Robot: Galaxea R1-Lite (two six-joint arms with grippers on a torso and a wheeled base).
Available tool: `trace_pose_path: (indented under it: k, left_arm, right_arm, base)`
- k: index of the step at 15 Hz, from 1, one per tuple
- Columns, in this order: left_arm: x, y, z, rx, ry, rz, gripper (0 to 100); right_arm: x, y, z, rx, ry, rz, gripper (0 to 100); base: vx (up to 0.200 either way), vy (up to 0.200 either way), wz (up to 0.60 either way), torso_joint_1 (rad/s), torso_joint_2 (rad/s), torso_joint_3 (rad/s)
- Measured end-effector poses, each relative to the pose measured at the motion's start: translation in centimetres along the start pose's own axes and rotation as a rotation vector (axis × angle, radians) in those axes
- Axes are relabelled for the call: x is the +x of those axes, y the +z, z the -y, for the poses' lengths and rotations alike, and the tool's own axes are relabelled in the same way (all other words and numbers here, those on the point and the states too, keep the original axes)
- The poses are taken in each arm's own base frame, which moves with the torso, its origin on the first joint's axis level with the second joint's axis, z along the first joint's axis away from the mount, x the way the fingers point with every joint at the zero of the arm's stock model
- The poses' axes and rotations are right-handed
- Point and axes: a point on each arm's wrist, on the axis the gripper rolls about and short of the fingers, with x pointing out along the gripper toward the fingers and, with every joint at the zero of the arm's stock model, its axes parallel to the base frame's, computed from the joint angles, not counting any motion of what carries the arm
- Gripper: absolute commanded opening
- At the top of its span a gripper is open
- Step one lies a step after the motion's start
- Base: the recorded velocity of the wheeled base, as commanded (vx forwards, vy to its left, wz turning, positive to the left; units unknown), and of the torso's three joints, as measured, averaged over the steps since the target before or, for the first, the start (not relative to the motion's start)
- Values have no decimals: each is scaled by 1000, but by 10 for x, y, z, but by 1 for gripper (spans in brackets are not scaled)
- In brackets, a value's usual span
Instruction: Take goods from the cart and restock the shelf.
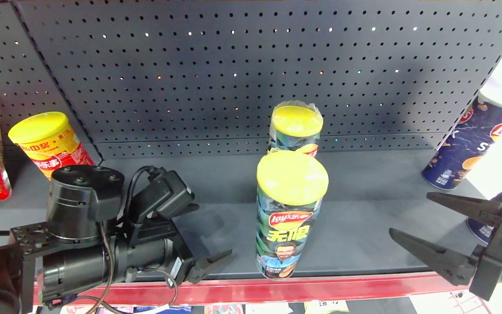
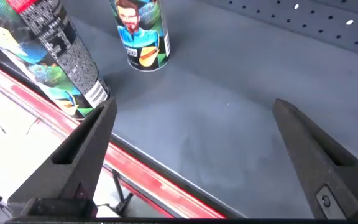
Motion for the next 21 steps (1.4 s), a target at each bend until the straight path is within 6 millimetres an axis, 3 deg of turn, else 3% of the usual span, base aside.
trace_pose_path:
  k: [8, 21]
  left_arm:
    - [19, -5, 8, 62, -55, -44, 100]
    - [46, 2, 11, 76, -93, -50, 100]
  right_arm:
    - [-2, 4, 2, 3, -15, 20, 100]
    - [-1, 6, 4, 6, -30, 20, 100]
  base:
    - [0, 0, 0, 0, 0, 0]
    - [0, 0, 0, 0, 0, 0]
